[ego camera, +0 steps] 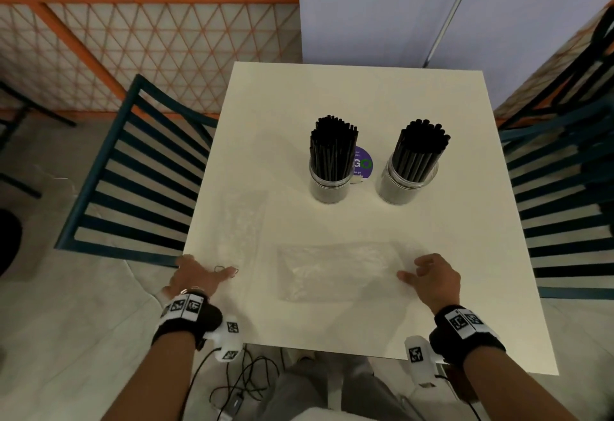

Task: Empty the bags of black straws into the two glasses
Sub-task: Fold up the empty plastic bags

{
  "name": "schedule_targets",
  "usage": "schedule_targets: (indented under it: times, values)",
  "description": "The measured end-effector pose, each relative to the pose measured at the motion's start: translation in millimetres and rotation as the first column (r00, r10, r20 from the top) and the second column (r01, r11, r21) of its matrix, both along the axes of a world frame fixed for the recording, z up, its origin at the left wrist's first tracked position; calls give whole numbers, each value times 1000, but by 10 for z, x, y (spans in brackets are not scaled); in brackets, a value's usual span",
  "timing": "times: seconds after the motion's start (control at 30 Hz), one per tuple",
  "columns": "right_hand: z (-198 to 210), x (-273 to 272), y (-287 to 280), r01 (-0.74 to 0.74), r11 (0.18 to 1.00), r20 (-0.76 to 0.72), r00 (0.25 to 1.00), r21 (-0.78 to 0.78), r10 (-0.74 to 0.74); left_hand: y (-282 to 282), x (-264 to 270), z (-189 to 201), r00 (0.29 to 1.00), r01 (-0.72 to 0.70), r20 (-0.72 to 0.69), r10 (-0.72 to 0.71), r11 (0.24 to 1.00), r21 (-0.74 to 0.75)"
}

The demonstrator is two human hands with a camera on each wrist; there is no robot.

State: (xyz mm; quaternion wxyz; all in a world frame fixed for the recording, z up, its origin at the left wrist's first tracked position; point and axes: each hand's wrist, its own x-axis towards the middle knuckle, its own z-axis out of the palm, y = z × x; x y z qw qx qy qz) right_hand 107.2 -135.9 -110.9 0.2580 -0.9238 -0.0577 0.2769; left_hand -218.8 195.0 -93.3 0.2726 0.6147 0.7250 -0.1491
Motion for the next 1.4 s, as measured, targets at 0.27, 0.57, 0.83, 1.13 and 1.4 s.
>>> schedule_targets:
  times: [0.27, 0.57, 0.83, 1.13, 1.4]
  values:
    - [-40, 155, -6, -26, 1000, -86, 996, -13, 24, -70, -129, 994, 799, 360, 469, -376, 924, 128]
    - [33, 197, -80, -65, 998, -78, 995, 18, 66, -603, 636, 1706, 487, 829, 752, -443, 505, -239]
    - [157, 238, -114, -221, 975, -3, 975, -3, 221, -984, 1484, 253, 608, 771, 465, -643, 619, -153]
    - [44, 267, -96, -112, 990, 30, 993, 84, 110, -1151, 1475, 17, 628, 769, 375, -683, 618, -162]
    - [48, 301, -71, -122, 974, 15, 992, 193, 122, -1239, 1442, -45, 574, 815, 251, -780, 574, -81]
